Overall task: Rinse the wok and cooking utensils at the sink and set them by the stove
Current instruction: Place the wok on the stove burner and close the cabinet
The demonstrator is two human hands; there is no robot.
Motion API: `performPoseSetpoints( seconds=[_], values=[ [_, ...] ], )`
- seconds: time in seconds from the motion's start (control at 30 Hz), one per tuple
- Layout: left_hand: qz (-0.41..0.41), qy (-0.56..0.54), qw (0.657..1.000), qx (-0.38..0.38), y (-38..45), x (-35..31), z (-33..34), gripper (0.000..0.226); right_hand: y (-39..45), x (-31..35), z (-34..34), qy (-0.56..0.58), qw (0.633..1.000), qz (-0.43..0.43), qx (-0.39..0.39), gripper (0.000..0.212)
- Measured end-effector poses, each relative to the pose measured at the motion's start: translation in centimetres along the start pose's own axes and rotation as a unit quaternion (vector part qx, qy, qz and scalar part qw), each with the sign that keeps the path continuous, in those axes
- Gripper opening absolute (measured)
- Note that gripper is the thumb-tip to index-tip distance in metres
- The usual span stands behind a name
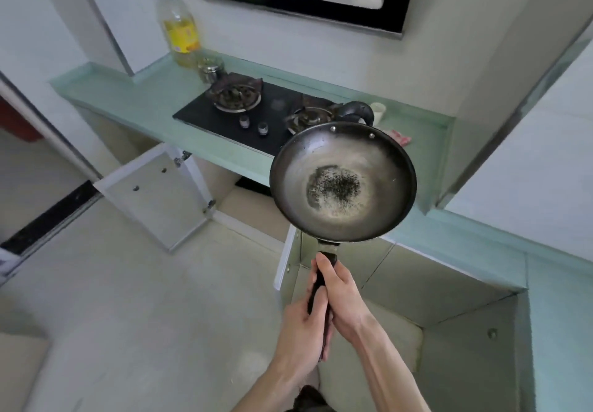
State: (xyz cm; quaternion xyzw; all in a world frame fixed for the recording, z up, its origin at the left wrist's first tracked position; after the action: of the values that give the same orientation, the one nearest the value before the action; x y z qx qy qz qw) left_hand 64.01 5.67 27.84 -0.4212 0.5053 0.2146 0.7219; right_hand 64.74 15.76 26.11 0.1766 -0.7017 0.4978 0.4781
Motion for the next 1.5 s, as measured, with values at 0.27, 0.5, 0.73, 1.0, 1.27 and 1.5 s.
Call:
performPoseSetpoints(
  seconds=[0.27, 0.5, 0.73, 1.0, 1.27, 1.5],
  values=[
    [0.025, -0.014, 0.996, -0.086, 4.8, -3.2, -3.5, 0.056, 6.3, 3.4, 4.5, 0.073, 0.994, 0.04, 0.07, 0.025],
    [0.019, -0.034, 0.991, -0.127, 9.3, -5.8, -8.2, 0.048, 11.5, 7.4, 9.4, 0.021, 0.995, 0.037, 0.085, 0.035],
    [0.023, -0.04, 0.991, -0.129, 14.5, -9.2, -15.6, 0.048, 17.7, 11.1, 16.4, -0.015, 0.996, 0.019, 0.09, 0.032],
    [0.012, -0.02, 0.995, -0.1, 21.4, -13.7, -26.8, 0.048, 23.8, 16.9, 26.6, -0.061, 0.995, 0.0, 0.079, 0.029],
    [0.024, 0.015, 0.998, -0.057, 27.6, -18.4, -34.8, 0.046, 29.3, 21.8, 33.7, -0.042, 0.997, -0.011, 0.06, 0.034],
    [0.018, 0.025, 0.999, -0.041, 34.8, -20.5, -37.8, 0.048, 35.7, 24.7, 35.5, -0.026, 0.999, 0.006, 0.039, 0.039]
  ],
)
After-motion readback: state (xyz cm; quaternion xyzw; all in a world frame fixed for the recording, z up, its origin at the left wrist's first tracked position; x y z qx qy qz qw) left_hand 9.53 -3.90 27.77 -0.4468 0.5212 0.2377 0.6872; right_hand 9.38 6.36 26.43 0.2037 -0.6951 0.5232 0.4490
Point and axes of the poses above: each hand's wrist, its own y-axis towards the middle knuckle, its own z-axis out of the palm, x = y × z, the point moved 7 cm from there along y, towards the middle knuckle, and after that the axes turned 12 degrees about -y, right-handed, at the moved point
